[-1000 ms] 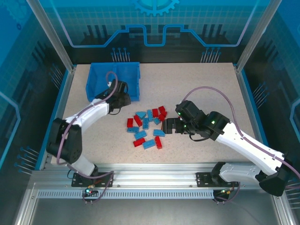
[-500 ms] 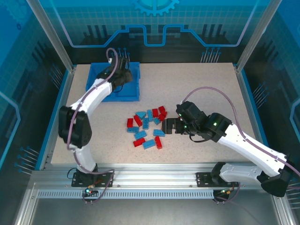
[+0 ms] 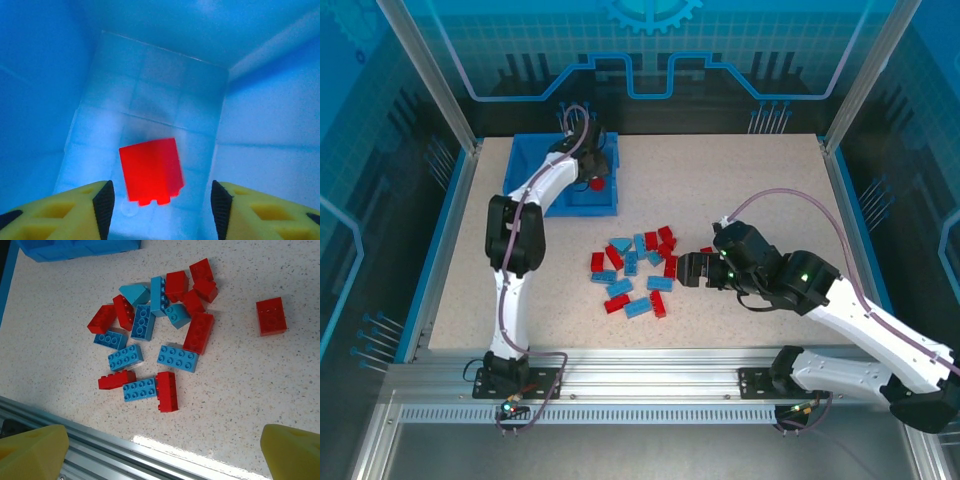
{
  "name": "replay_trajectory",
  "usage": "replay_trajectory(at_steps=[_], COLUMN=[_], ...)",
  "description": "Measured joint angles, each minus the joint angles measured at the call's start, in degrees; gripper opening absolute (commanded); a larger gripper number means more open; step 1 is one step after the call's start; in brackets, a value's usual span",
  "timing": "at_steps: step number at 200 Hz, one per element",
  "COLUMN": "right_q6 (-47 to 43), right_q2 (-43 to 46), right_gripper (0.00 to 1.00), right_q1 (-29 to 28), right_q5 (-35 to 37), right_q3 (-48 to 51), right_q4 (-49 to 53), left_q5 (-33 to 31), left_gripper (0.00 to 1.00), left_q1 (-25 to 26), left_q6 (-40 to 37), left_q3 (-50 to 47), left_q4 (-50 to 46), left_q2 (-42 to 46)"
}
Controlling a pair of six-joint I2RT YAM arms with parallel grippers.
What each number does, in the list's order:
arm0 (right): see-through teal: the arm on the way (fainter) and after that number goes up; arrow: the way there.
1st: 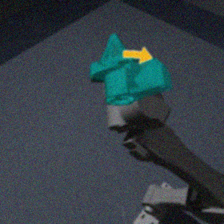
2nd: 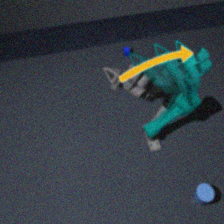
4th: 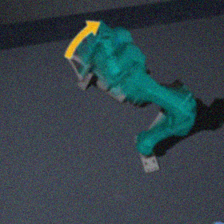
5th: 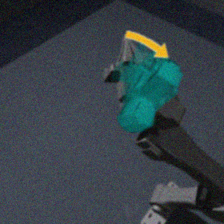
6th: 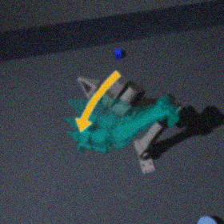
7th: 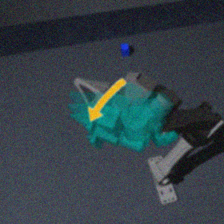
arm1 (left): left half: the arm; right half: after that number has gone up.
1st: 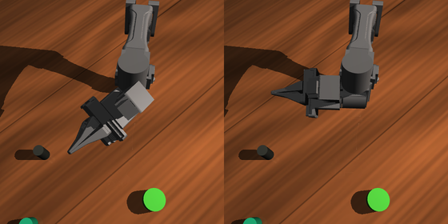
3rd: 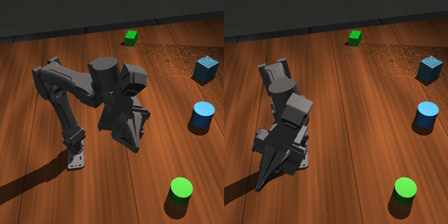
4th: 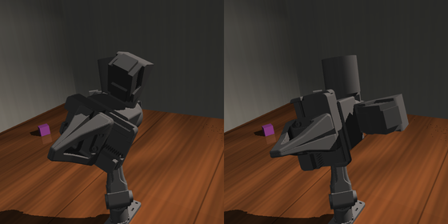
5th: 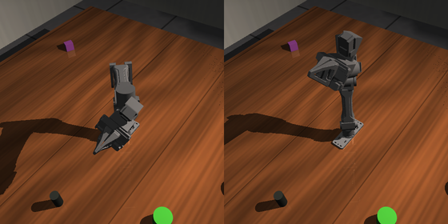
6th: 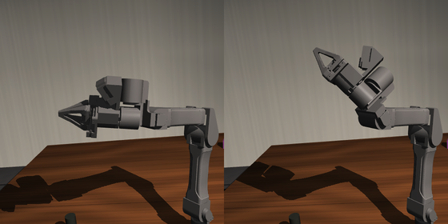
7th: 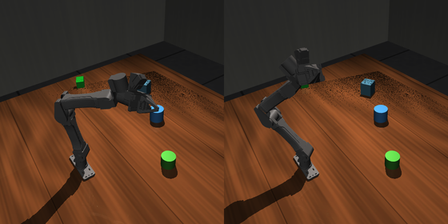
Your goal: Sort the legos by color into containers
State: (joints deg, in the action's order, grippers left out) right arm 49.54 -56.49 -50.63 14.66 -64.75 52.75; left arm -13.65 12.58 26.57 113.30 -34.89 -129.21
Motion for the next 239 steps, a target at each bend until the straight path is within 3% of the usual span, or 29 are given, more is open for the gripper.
replay_trajectory(at_steps=[32, 72, 103, 129, 145, 191, 239], right_q6=[-0.1, -1.2, -3.4, -5.0, -5.6, -5.6, -4.5], right_q2=[-0.6, -3.5, -7.5, -12.9, -15.5, -17.9, -12.8], right_gripper=[1.0, 1.0, 1.0, 1.0, 1.0, 1.0, 1.0], right_q1=[0.0, 0.0, 0.0, 0.0, 0.0, 0.0, 0.0], right_q5=[0.8, 1.4, 1.1, 0.5, -0.1, -1.6, -1.1], right_q3=[0.0, 0.0, -0.1, -1.3, -2.1, -2.5, -0.1], right_q4=[0.0, -0.7, -3.0, -3.9, -4.5, -5.2, -5.3], left_q5=[1.3, 3.5, 3.4, 2.8, 3.0, 7.7, 7.7], left_gripper=[0.56, 0.57, 0.59, 0.68, 0.77, 0.79, 0.84], left_q1=[0.0, 1.9, 7.8, 14.7, 17.8, 21.1, 23.5], left_q6=[0.4, 2.5, 5.7, 12.4, 19.3, 47.3, 59.8], left_q3=[-7.0, -23.9, -36.5, -46.6, -52.8, -70.0, -65.3], left_q4=[0.2, 0.6, -1.2, -5.2, -7.4, -5.1, -4.4], left_q2=[9.2, 34.3, 52.6, 61.0, 63.9, 66.5, 55.3])
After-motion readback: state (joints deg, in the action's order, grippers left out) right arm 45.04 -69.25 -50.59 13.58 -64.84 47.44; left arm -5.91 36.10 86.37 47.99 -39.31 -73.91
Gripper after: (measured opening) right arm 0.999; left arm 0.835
